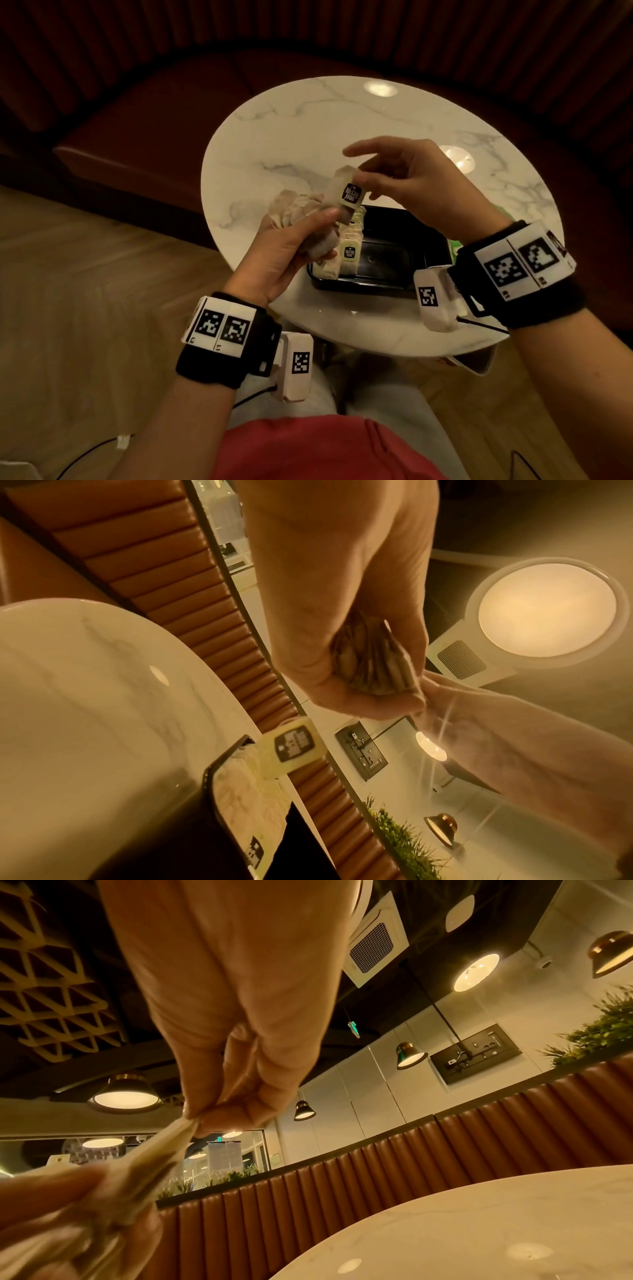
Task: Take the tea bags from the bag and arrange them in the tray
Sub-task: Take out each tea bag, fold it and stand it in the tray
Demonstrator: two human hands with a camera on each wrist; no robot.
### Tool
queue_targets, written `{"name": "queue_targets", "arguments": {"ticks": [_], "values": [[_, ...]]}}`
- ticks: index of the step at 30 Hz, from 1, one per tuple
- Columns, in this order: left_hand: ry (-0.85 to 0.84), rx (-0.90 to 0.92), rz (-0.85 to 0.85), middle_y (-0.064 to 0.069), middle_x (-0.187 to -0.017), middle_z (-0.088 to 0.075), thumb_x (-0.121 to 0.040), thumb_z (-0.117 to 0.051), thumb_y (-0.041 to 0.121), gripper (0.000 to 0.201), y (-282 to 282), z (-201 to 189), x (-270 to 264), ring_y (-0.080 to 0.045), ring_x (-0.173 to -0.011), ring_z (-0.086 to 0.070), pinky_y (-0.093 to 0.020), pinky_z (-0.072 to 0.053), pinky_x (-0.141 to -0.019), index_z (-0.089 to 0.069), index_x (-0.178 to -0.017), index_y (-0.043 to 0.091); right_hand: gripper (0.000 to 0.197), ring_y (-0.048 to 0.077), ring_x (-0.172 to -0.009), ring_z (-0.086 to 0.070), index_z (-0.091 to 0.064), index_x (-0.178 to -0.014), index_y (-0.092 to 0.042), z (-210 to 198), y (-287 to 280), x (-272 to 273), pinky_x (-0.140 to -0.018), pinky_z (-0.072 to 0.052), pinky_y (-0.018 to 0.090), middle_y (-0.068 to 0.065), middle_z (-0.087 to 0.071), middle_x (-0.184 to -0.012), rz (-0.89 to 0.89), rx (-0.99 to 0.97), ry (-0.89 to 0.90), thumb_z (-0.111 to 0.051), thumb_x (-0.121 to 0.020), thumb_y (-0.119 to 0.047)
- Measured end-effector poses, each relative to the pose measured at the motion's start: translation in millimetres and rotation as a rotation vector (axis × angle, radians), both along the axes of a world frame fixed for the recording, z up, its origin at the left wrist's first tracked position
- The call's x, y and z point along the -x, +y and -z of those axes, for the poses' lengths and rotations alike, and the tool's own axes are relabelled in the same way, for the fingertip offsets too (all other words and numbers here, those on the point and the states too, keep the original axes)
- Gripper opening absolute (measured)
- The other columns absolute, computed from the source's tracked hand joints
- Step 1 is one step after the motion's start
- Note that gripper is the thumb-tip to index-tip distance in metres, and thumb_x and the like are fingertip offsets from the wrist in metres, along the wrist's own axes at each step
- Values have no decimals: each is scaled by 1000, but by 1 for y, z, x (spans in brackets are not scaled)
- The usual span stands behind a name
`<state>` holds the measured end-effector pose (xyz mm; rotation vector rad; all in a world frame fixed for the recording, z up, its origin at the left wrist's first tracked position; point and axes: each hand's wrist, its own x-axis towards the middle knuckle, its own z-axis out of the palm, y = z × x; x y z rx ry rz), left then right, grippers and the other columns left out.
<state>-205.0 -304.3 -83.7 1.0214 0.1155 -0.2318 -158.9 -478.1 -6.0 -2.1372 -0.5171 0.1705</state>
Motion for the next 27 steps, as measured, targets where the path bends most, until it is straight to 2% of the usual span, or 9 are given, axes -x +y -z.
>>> {"name": "queue_targets", "arguments": {"ticks": [2, 5, 8, 11, 15, 17, 21, 25, 27], "values": [[12, -6, -13, -2, -85, -69, -88, -65, 10, 13, -2, 1, 0, -12, -76, -65, -27, -57, -58, -65, -100, 14, 31, 7, -91, -69, -58, -125, -14, 1, 2, 2, -80, -54, 19, 1, -71, -101, 17, -96, 29, -60, -94, -13], [43, 46, -43, 0, -82, -68, -84, -67, 16, 19, -2, -1, -1, -9, -72, -65, -23, -54, -55, -65, -103, 16, 38, 16, -99, -68, -55, -129, -14, 3, 2, 5, -89, -55, 28, 7, -69, -109, 41, -215, 105, -63, -92, -15], [56, 69, -56, 0, -86, -69, -75, -70, 25, 32, -1, -2, -1, -9, -73, -65, -22, -53, -56, -67, -106, 18, 51, 17, -94, -70, -53, -130, -17, 6, 5, 9, -86, -57, 28, 8, -68, -107, 45, -191, 146, -73, -83, -13], [56, 39, -42, 1, -92, -71, -72, -71, 27, 37, -1, -2, 0, -9, -77, -67, -23, -54, -59, -67, -108, 18, 54, 21, -87, -71, -51, -129, -13, 11, 9, 12, -79, -58, 29, 10, -70, -99, 49, -197, 158, -74, -81, -7], [55, 7, -63, -5, -98, -68, -77, -71, 25, 51, 0, -1, 0, -11, -80, -65, -25, -54, -58, -61, -125, 10, 55, 18, -91, -71, -50, -131, -15, 10, 6, 11, -90, -56, 38, 8, -73, -98, 47, -165, 148, -74, -82, -10], [48, -19, -66, -7, -92, -66, -83, -69, 17, 42, -1, -1, 0, -12, -77, -64, -25, -54, -55, -61, -123, 6, 54, 16, -94, -71, -50, -132, -16, 9, 6, 11, -93, -54, 40, 6, -74, -100, 32, -150, 140, -72, -84, -9], [32, -44, -35, -1, -80, -67, -90, -63, 10, 19, -2, 0, -1, -9, -70, -64, -22, -51, -51, -66, -109, 10, 51, 21, -94, -71, -51, -130, -10, 10, 6, 11, -89, -56, 31, 11, -71, -102, 64, -238, 128, -71, -84, -1], [-1, -52, -24, -1, -78, -69, -80, -70, 15, 21, -1, -2, 0, -10, -68, -64, -25, -53, -54, -69, -101, 15, 51, 25, -87, -71, -52, -126, -6, 11, 6, 13, -83, -58, 28, 15, -71, -96, 101, -268, 80, -75, -81, -4], [-13, -57, -30, -6, -87, -72, -74, -73, 17, 29, -1, -3, 1, -16, -77, -67, -34, -55, -65, -69, -103, 14, 50, 24, -85, -72, -52, -125, -5, 13, 7, 14, -82, -58, 30, 14, -71, -94, 118, -285, 65, -75, -80, -4]]}}
